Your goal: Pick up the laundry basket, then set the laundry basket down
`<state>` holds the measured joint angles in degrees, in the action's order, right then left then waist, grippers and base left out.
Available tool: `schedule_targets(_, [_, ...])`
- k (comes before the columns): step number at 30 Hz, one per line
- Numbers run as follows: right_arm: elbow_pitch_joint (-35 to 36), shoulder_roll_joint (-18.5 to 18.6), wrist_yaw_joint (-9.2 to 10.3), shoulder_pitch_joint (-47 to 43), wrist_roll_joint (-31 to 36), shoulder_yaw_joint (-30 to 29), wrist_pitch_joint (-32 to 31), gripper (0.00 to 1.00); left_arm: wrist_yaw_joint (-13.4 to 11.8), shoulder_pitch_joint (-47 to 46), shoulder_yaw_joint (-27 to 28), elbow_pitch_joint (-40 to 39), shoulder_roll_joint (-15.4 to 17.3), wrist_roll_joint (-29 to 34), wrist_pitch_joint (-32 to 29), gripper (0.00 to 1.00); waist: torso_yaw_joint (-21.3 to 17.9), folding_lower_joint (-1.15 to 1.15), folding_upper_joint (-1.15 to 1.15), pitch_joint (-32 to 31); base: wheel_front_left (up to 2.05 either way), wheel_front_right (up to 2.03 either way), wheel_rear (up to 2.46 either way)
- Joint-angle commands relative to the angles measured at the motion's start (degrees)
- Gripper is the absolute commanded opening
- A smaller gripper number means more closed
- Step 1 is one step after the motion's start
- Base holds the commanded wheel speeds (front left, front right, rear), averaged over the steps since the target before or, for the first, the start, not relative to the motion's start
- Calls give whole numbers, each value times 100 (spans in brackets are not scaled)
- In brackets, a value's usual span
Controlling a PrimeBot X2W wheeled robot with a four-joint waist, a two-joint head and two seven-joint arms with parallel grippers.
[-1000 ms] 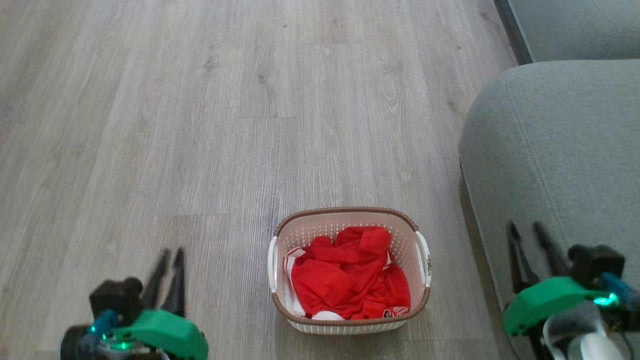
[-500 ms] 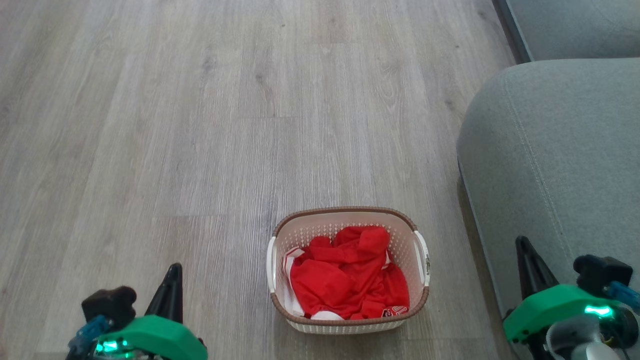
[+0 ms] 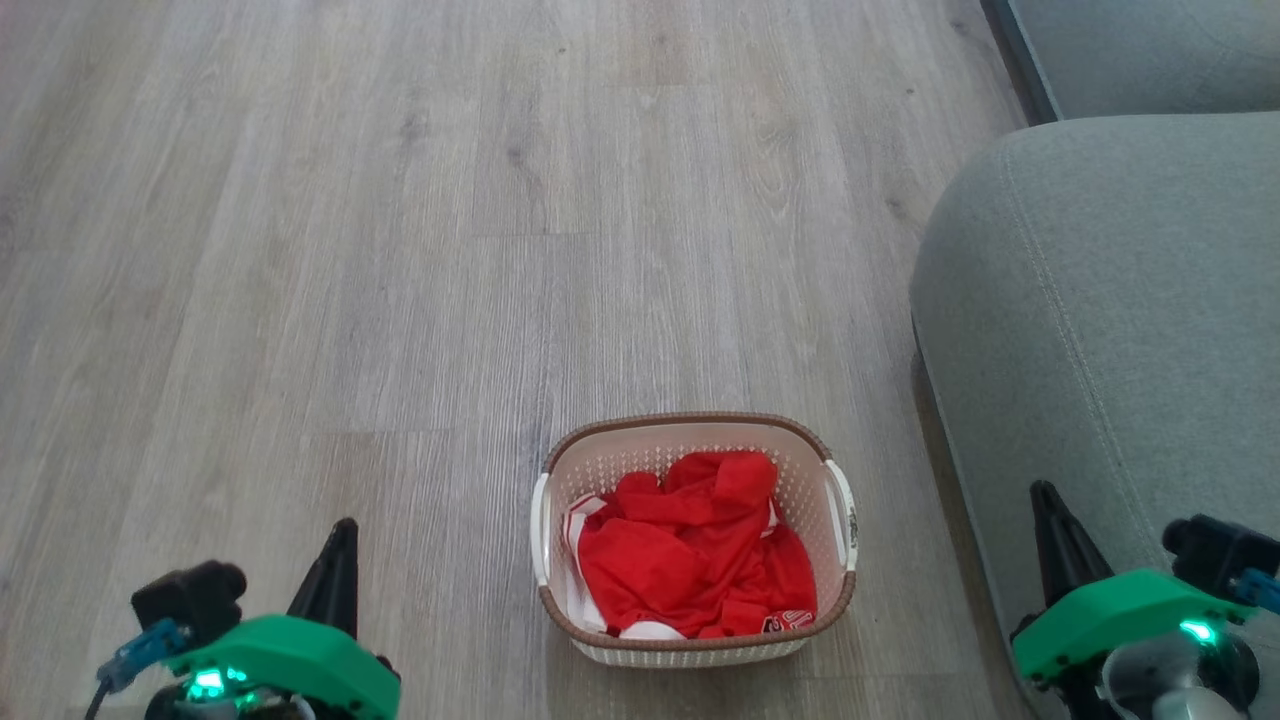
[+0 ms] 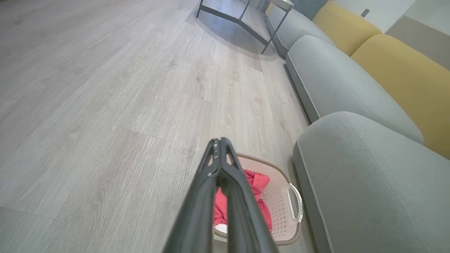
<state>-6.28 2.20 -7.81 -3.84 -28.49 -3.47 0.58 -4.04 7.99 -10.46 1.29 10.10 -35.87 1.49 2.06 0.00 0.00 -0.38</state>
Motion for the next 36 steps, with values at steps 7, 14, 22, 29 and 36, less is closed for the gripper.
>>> schedule_targets(7, [92,60,9,349,-583,-35,-61,0,110,-366,218,-22,-28,-521,-64,0,-16,0,0,4,0,0,0])
schedule_targets(14, [24,66,11,400,-1043,-49,-106,0,192,-446,312,72,-67,-940,-104,0,-30,0,0,9,0,0,0])
schedule_targets(22, [-63,72,13,465,-1634,-68,-165,0,298,-548,437,198,-119,-1476,-158,0,-50,0,0,14,0,0,0])
schedule_targets(29, [-121,76,15,508,-2026,-82,-205,0,368,-617,523,285,-156,-1832,-196,0,-62,0,0,17,0,0,0])
schedule_targets(36, [-188,80,16,559,-2484,-99,-252,0,450,-699,624,386,-200,-2245,-242,0,-77,0,0,22,0,0,0])
